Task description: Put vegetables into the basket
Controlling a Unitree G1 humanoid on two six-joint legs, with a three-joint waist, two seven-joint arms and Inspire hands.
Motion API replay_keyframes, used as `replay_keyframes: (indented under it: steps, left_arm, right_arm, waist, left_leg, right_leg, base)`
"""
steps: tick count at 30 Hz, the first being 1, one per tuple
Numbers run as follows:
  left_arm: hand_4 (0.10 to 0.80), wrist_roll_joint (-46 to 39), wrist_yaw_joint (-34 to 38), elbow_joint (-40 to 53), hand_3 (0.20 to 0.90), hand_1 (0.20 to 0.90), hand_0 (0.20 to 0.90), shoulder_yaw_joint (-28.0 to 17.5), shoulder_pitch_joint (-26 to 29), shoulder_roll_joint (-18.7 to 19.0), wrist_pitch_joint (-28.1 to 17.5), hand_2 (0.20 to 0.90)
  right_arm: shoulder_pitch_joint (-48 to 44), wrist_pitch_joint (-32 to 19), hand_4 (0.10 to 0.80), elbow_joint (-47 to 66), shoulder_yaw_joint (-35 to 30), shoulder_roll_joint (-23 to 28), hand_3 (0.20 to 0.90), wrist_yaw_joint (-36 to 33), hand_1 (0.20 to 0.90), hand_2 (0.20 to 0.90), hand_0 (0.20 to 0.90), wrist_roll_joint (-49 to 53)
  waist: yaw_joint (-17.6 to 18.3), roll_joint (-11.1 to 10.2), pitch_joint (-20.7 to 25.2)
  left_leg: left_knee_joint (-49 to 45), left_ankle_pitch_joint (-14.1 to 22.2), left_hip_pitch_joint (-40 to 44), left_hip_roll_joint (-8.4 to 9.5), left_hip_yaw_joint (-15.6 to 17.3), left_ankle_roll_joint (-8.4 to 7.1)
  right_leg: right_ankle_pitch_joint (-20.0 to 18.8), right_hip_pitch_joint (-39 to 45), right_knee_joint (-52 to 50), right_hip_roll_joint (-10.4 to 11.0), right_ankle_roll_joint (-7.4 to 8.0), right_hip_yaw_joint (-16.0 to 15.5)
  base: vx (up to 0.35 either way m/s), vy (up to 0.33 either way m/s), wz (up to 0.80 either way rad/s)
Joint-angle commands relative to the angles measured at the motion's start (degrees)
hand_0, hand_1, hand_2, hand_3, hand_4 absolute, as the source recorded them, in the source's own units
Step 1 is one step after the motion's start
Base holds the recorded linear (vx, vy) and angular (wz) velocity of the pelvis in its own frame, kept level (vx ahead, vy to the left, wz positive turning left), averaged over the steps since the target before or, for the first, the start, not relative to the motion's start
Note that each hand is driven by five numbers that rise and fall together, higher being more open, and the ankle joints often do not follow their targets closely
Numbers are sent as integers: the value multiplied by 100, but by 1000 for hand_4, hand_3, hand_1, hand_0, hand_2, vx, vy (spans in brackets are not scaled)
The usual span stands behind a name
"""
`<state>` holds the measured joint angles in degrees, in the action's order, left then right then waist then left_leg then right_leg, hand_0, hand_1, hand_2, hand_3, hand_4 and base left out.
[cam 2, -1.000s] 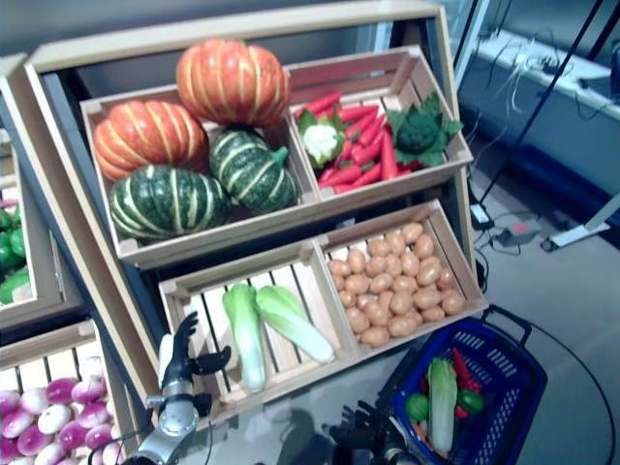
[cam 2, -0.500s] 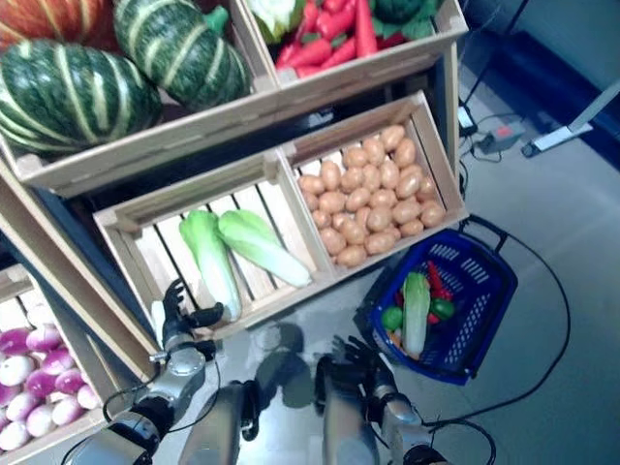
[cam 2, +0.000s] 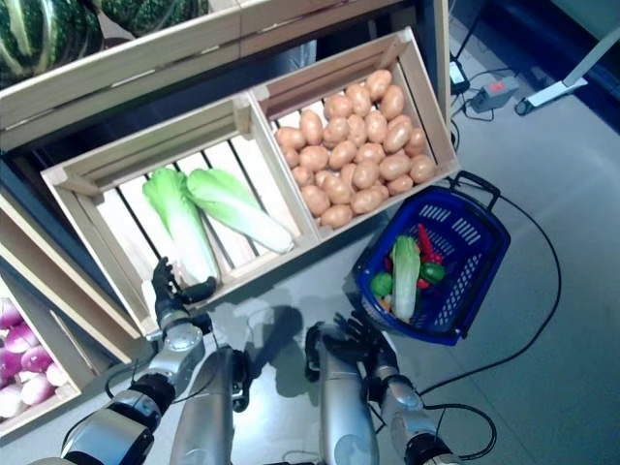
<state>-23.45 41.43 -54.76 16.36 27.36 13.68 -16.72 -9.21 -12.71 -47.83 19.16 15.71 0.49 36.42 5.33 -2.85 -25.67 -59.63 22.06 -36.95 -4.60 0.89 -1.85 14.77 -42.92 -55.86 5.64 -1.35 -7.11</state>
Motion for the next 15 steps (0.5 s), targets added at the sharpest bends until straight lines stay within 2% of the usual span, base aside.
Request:
replay_keyframes:
  steps: [1, 7, 11, 15]
  left_arm:
    - [800, -234, 78, 273, 900, 900, 900, -144, 103, 264, -271, 900]
    - [800, -458, -137, 52, 900, 900, 900, -334, 482, 600, -194, 900]
    - [800, -576, -233, -51, 900, 900, 900, -393, 792, 884, -74, 900]
    - [800, -748, -397, -317, 900, 900, 900, -457, 1144, 1160, 64, 900]
  right_arm:
    - [387, -339, 800, 560, 16, 278, 900, -323, 900, 900, 900, 40]
    - [414, -291, 800, 624, -41, 401, 900, -290, 900, 900, 900, 25]
    - [434, -310, 800, 603, -75, 484, 900, -236, 900, 900, 900, 34]
    - [393, -347, 800, 614, -47, 570, 900, -240, 900, 900, 900, -8]
  waist:
    - [79, -108, 268]
    - [192, -158, 154]
    - [261, -174, 100]
    - [338, -182, 54]
  left_leg:
    - [-662, -145, -377, 159, 367, 717]
    - [-1011, -101, -681, 68, 421, 769]
    - [-1196, -67, -871, -4, 451, 792]
    - [-1324, -21, -1035, -60, 480, 797]
  right_leg:
    - [125, 280, -269, -1, -35, 128]
    - [143, -51, -533, -82, -76, 163]
    - [172, -247, -674, -121, -108, 178]
    - [201, -429, -781, -170, -144, 210]
  base:
    - [4, 3, -5]
    - [0, 1, -5]
    - [0, 14, 31]
    - [2, 20, -24]
